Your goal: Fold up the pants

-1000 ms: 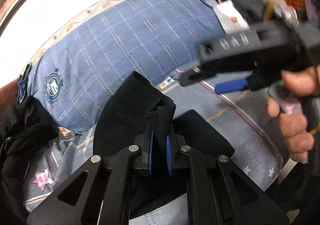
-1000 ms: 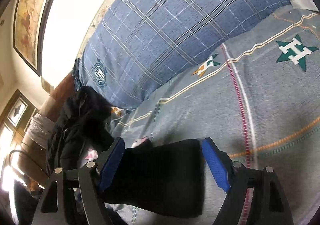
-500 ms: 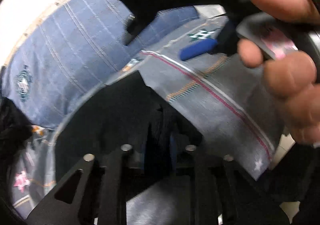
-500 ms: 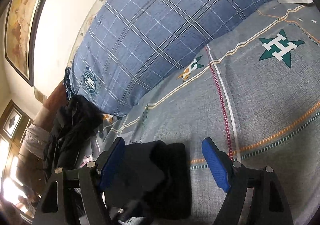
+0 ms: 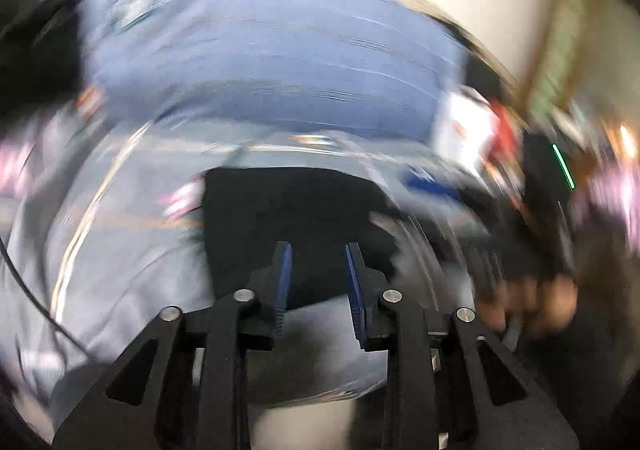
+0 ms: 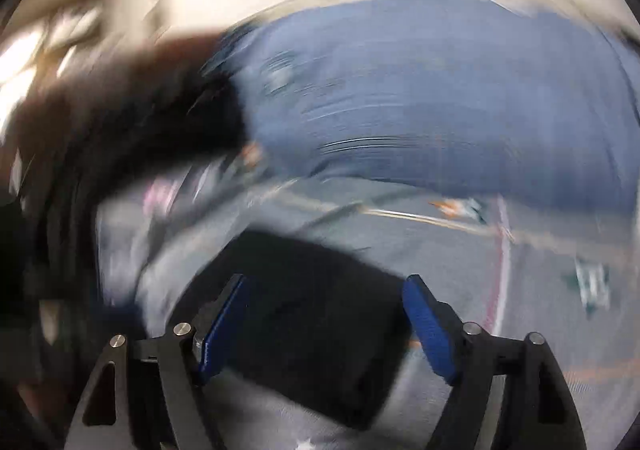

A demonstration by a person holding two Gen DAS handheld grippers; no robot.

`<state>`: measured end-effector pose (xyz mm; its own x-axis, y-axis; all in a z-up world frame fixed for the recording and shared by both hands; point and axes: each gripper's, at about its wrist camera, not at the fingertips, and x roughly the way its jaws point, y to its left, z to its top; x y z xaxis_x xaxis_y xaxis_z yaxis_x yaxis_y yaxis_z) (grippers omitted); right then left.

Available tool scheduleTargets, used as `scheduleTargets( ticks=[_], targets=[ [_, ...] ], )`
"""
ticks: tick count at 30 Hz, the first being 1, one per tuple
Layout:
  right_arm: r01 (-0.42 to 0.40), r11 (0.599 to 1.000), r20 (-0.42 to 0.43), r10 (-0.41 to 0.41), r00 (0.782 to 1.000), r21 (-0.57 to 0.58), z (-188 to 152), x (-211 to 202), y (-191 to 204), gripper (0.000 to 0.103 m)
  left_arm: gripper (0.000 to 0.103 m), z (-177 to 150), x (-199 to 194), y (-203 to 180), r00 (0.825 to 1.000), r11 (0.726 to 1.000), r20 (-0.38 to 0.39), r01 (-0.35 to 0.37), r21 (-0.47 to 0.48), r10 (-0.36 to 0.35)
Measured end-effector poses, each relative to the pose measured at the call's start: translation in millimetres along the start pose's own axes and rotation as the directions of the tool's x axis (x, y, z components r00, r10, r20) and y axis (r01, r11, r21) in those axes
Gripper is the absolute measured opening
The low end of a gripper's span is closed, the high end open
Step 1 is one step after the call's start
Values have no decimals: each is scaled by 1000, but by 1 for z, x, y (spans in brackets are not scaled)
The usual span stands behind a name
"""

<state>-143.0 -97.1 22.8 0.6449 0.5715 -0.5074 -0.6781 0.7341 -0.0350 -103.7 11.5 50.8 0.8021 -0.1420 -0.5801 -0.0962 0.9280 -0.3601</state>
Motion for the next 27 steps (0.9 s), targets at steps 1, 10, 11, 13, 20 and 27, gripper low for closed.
scheduleTargets(
  ticks=[1,10,11,13,20,27],
  targets=[
    [-21,999,-18,21,1000,-41,-3,3,9,76,26,3,3,9,1000,999,-15,-7,-50,6],
    [18,1000,-336,-12,942,15,-38,60,-13,77,30,-16,106,36,929,927,-298,106,-360,-221],
    [19,1000,-336,-11,942,21,-37,58,-14,77,30,-16,106,38,935,917,-263,129,-378,-239],
    [19,999,-329,-2,945,51,-36,54,-21,76,30,-13,100,34,936,923,-259,134,-361,-237],
    [110,972,14,-115,993,206,3,1,-51,76,39,34,50,39,964,931,-113,198,-306,-242],
    [280,927,-106,-261,959,248,15,54,-65,76,47,82,110,49,969,959,-144,164,-230,-200]
  ],
)
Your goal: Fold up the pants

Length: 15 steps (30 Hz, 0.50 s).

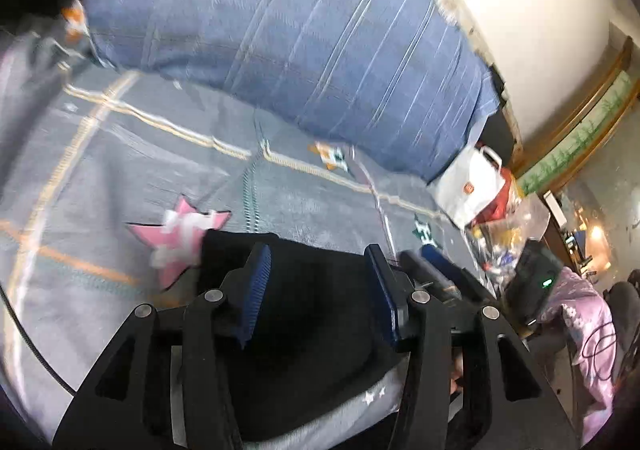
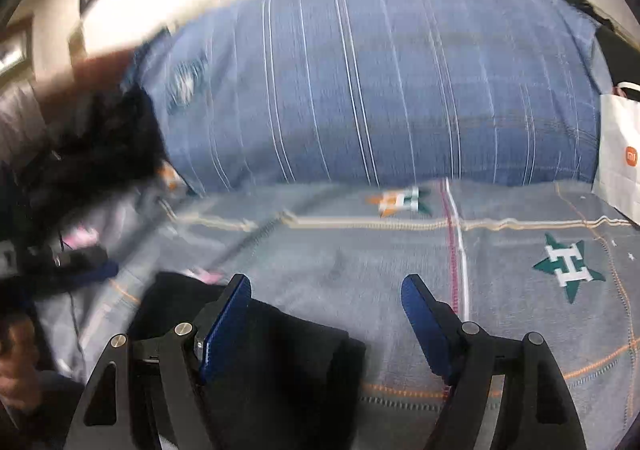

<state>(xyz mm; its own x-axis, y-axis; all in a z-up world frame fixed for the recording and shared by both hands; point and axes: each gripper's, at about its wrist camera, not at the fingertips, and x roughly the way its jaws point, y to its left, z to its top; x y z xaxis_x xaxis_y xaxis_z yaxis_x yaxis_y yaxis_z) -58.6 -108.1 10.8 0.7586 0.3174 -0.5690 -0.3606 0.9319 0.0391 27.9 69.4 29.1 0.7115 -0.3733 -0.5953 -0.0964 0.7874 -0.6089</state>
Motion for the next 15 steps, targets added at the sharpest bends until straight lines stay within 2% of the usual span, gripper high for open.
scheduleTargets(
  ticks=[2,3,4,7,10,11,13,15],
  targets=[
    [101,994,-159,-107,982,-43,-13,32,0,76,46,0,29,12,996,999,-86,-40,-12,39],
    [109,993,-213,-116,970,-46,-21,41,-3,75,45,-3,44,23,988,995,-134,-85,-53,77],
    [80,997,-198,-76,977,12,-22,41,-10,76,39,-5,47,27,987,993,-138,-88,-82,77],
    [80,997,-210,-76,975,7,-22,43,-16,86,39,-3,48,31,989,994,-136,-74,-77,63],
    [66,996,-222,-53,974,52,-22,48,-23,88,39,-3,48,30,988,995,-134,-79,-54,71],
    [80,996,-213,-68,975,50,-19,46,-23,88,39,-3,48,29,989,996,-130,-79,-52,72],
    [163,986,-128,-158,979,30,-11,26,-16,73,40,-4,44,27,992,995,-109,-73,-70,65],
    [158,987,-32,-157,987,36,-9,1,-13,72,40,-3,28,27,999,995,-46,-27,-91,23]
  ],
)
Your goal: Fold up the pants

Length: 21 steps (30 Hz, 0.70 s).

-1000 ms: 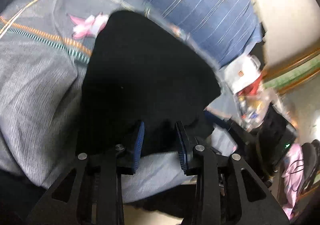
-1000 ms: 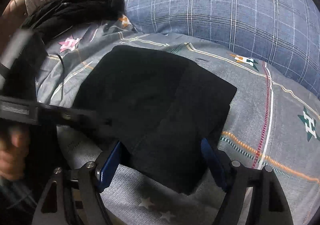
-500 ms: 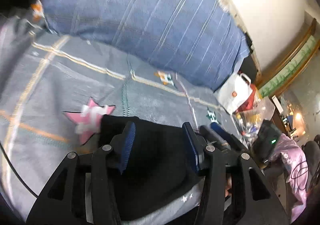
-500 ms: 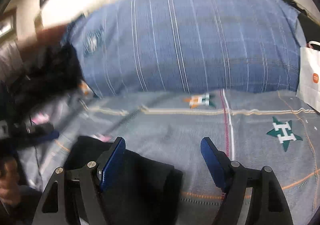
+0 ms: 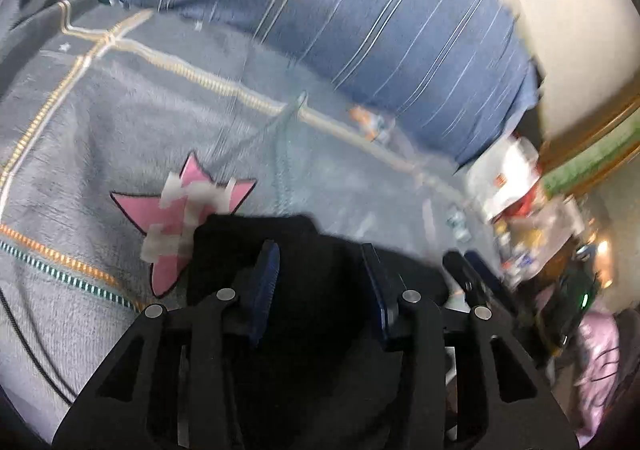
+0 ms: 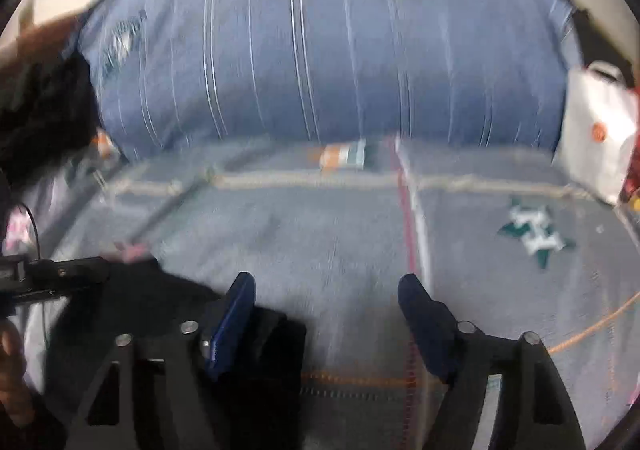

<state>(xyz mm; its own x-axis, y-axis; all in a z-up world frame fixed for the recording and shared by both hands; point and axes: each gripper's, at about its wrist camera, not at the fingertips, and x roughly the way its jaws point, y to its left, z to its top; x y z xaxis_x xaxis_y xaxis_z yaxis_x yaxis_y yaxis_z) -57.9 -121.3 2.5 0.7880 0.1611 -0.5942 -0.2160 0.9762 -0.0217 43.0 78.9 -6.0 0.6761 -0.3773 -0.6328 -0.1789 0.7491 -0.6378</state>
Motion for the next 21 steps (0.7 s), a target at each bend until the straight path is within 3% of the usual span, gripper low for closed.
scheduleTargets(
  ticks=[3,5,7,8,10,12,13,16,18,21],
  targets=[
    [-60,998,90,61,994,-11,-4,-33,-2,72,40,-14,-39,-18,993,995,80,86,56,-91],
    [-99,992,113,107,988,-74,-10,-52,5,72,41,-31,-55,-27,990,990,71,121,68,-126],
    [-172,974,109,189,976,-150,-18,-63,16,72,41,-54,-63,-29,993,993,63,96,74,-101],
    [-213,958,86,232,969,-191,-22,-64,23,72,41,-63,-60,-26,996,996,49,71,58,-74],
    [-226,939,27,241,970,-261,-33,-61,34,72,40,-73,-38,-16,999,999,-29,38,-4,-38],
    [-179,924,-143,138,980,-337,-51,-29,43,72,40,-78,-17,-4,996,998,-79,41,-51,-45],
    [-172,928,-188,114,976,-332,-59,-16,39,76,40,-79,-19,-7,996,998,-71,48,-48,-51],
    [-151,938,-167,102,981,-313,-51,-16,37,81,40,-78,-15,-13,997,999,-65,51,-14,-52],
    [-184,950,-191,138,972,-251,-48,-16,33,80,40,-79,-17,-12,996,998,-57,64,-20,-65],
    [-225,956,-114,206,972,-189,-39,-35,20,75,41,-82,-19,-9,996,997,-50,76,-33,-78]
  ],
)
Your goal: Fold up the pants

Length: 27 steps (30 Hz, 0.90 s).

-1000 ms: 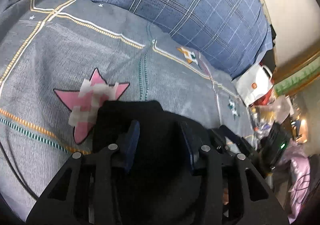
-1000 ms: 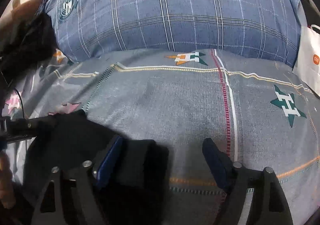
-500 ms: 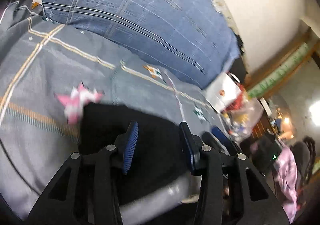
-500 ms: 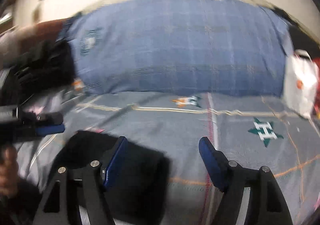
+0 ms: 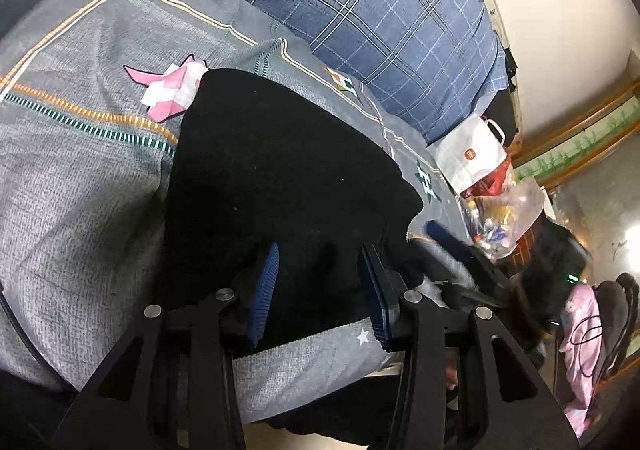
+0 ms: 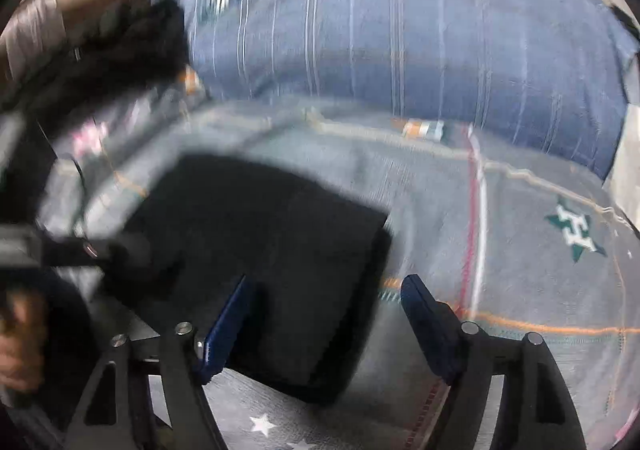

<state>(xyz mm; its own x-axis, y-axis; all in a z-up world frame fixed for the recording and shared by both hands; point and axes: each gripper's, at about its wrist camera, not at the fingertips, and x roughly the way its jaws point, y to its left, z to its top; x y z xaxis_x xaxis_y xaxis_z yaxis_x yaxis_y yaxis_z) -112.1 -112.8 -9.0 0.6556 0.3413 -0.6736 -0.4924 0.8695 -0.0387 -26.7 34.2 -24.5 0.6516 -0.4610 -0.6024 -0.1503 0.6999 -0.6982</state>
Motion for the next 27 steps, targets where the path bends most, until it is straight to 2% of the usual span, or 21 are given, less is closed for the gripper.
scheduleTargets(
  ticks=[1,2,3,4,5,7,9,11,14,15,17,18,19,20,22,24,27],
  targets=[
    [-29,1000,39,30,999,-10,-1,-11,0,75,41,-1,-1,1,1000,1000,3,-1,0,1],
    [-33,999,34,34,999,-30,-3,-10,1,75,41,-2,-1,2,1000,1000,5,-2,2,2],
    [-15,998,-10,14,1000,-53,-8,-4,2,75,41,-2,-1,1,1000,1000,8,-4,5,4],
    [47,995,-94,-55,994,-88,-13,13,-2,80,41,-2,-1,1,1000,1000,2,2,6,-2],
    [71,994,-133,-82,988,-88,-20,23,-4,82,41,-3,-1,1,1000,1000,4,-1,10,1],
    [56,998,-97,-58,994,-24,-11,15,-9,80,41,-2,-4,0,1000,1000,16,0,7,0],
    [87,996,7,-87,996,14,-4,1,-12,79,42,-2,-11,-4,999,1000,44,17,20,-17],
    [129,988,111,-138,984,90,7,-10,-18,79,42,3,-19,-6,996,999,75,45,23,-47],
    [208,967,173,-231,957,144,25,-4,-22,79,42,23,-22,-3,994,999,94,48,-16,-47],
    [229,961,159,-253,954,156,31,4,-26,79,42,29,-21,-2,995,999,96,40,-28,-37],
    [265,955,10,-269,963,135,36,42,-34,79,45,44,-8,1,997,999,65,32,-41,-29],
    [290,951,-100,-280,955,108,31,65,-36,79,45,48,1,4,999,998,32,39,-44,-38],
    [290,950,-127,-275,953,114,27,74,-37,80,45,51,13,10,1000,999,-7,13,-50,-13],
    [286,947,-96,-274,957,144,29,71,-38,80,45,52,17,13,1000,999,-7,2,-52,-2],
    [298,947,-93,-288,953,116,32,69,-34,80,45,52,15,13,1000,998,1,16,-59,-16],
    [292,945,-76,-283,956,147,30,61,-34,80,45,51,11,15,1000,998,1,26,-57,-26],
    [210,944,43,-228,973,253,32,30,-47,80,45,57,-7,22,996,988,15,93,-119,-92]
  ],
)
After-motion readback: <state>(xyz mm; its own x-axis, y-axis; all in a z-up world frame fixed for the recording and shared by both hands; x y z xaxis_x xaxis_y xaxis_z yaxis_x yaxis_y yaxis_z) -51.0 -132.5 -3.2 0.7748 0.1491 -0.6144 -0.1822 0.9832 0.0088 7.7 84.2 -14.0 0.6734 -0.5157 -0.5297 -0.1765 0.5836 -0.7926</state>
